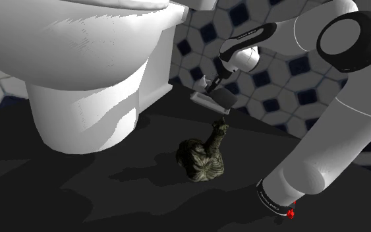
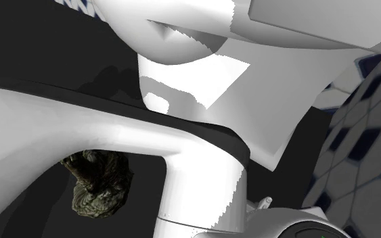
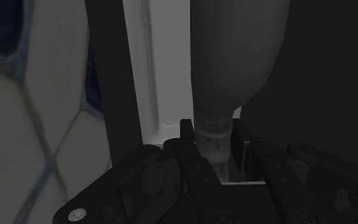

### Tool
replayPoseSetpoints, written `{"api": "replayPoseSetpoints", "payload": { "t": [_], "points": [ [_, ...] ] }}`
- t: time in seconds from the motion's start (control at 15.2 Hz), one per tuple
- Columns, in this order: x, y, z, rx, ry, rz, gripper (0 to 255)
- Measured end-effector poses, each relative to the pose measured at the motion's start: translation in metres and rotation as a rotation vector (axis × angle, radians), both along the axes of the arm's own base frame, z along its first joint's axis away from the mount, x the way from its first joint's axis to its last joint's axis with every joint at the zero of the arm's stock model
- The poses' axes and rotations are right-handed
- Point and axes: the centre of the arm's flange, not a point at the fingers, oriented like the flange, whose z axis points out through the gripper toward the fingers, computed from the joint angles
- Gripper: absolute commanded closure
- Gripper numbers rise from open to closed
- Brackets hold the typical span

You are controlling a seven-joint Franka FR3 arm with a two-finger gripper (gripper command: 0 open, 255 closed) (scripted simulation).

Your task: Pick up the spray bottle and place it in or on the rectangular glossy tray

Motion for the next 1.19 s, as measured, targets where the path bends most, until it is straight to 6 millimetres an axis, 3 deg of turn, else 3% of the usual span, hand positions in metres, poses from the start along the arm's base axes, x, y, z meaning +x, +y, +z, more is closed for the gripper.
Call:
{"api": "replayPoseSetpoints", "payload": {
  "t": [0.4,0.46,0.86,1.19],
  "points": [
    [0.000,0.000,-0.002,0.000,0.000,0.000,255],
    [0.000,0.000,-0.002,0.000,0.000,0.000,0],
    [0.000,0.000,-0.002,0.000,0.001,-0.001,0],
    [-0.012,-0.006,0.041,0.001,0.000,-0.001,0]
  ]
}}
